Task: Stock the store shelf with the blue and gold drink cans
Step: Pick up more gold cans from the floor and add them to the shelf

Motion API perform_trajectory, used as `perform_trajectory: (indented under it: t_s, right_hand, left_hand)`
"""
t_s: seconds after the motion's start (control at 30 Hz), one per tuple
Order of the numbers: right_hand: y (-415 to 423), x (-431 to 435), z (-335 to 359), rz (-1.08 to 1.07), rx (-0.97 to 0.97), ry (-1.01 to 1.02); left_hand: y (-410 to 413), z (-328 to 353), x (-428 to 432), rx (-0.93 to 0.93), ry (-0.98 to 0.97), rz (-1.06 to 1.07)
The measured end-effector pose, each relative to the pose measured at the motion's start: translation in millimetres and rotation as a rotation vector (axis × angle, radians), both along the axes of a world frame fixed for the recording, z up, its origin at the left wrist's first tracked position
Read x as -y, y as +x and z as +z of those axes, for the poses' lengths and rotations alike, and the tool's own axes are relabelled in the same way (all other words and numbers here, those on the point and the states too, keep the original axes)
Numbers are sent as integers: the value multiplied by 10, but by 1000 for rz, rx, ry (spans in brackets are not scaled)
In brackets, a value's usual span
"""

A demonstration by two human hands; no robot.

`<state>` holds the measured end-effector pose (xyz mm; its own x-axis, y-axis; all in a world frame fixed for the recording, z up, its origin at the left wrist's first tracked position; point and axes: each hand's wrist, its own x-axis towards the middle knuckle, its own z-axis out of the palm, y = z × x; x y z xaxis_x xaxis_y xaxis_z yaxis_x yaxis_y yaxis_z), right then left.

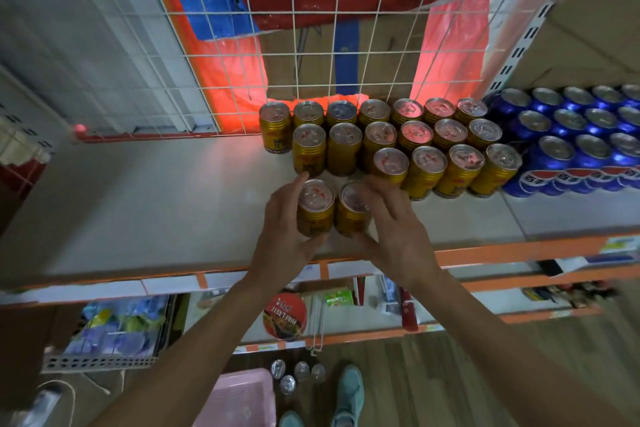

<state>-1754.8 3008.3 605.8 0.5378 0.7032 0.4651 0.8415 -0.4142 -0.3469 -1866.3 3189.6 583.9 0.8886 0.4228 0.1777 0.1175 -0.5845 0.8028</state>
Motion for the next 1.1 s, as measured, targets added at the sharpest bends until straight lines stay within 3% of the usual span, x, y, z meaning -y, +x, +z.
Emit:
perform_trajectory:
  t_s: [0.13, 0.47, 1.1]
  right_hand:
    - [41, 20, -57, 27, 203, -109]
    - [270, -184, -98, -3, 337, -144]
    - [546, -397, -194, -44, 314, -143]
  left_hand:
    - [-37, -42, 16, -4, 144, -36]
    - [186, -60, -116, 41, 230, -6]
    - [503, -32, -202, 42, 152, 62]
